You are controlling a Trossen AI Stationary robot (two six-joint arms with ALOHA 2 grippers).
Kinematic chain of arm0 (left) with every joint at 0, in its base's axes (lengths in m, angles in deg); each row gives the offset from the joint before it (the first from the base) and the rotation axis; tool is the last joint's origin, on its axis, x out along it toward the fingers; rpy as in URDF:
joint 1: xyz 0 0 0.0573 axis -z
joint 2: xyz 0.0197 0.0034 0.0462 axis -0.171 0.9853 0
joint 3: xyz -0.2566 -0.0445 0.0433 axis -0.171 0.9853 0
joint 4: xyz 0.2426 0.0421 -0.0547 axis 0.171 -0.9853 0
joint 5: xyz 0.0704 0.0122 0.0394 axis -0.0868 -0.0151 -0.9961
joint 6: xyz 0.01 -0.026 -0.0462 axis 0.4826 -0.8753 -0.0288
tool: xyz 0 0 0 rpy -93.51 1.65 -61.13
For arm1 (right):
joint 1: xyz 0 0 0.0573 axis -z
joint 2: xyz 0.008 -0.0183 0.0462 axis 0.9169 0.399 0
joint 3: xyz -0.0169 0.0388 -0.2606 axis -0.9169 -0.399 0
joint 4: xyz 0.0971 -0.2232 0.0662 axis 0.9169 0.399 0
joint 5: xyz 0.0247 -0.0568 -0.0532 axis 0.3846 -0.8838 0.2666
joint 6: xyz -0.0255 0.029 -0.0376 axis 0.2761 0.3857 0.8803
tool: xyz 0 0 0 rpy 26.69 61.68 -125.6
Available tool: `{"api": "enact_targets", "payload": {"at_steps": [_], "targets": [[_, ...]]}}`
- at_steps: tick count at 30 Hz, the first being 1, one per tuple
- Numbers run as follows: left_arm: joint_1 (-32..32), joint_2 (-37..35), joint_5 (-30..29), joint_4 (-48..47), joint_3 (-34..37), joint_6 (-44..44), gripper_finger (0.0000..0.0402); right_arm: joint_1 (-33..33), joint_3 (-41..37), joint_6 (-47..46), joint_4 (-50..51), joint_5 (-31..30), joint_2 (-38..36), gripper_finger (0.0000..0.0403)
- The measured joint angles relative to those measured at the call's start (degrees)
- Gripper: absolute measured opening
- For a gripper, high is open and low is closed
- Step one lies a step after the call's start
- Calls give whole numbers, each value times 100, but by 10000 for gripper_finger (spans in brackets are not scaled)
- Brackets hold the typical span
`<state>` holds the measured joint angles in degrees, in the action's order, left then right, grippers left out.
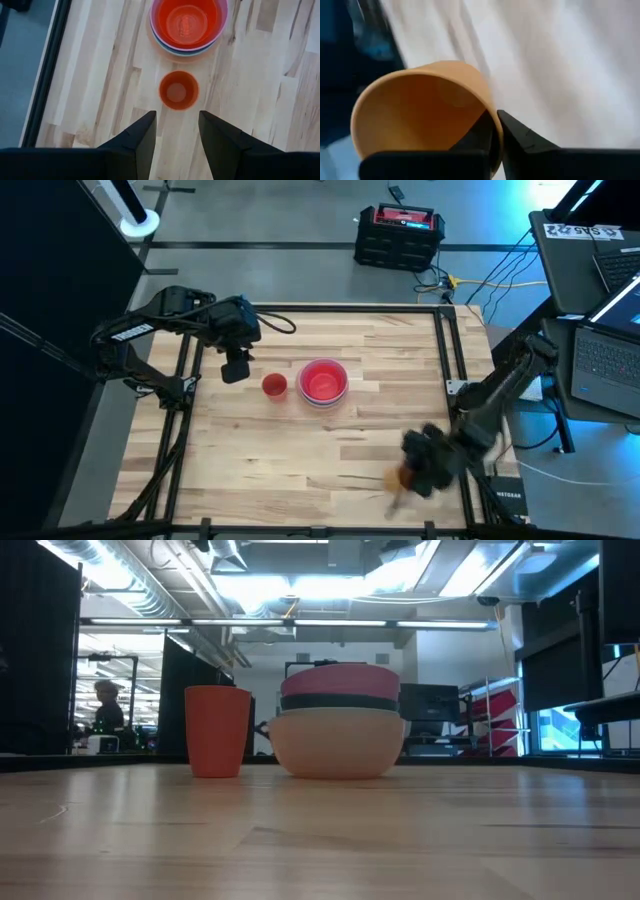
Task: Nest bowls inside each other
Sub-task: Stack the yellow cup on top of the orange cup
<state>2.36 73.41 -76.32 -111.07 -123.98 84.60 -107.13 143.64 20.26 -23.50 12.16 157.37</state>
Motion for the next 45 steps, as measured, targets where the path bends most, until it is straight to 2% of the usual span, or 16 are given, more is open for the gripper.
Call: {"api": "enact_targets", "payload": {"at_steps": [4, 8, 27, 35, 45], "targets": [[0, 2, 0, -4, 0, 2, 135, 1748, 865, 2480, -183, -150, 87, 0], [0, 2, 0, -12, 0, 29, 135, 3184, 1776, 4346, -578, 330, 622, 0], [-323, -1796, -404, -20, 4, -833, 135, 4436, 6938, 6276, 604, 1282, 4589, 0], [-372, -2426, -407, -24, 4, -1547, 135, 4452, 6952, 6284, 731, 1288, 4996, 0], [-372, -2549, -403, -21, 444, -1613, 135, 4491, 6954, 6350, 701, 1312, 5356, 0]]}}
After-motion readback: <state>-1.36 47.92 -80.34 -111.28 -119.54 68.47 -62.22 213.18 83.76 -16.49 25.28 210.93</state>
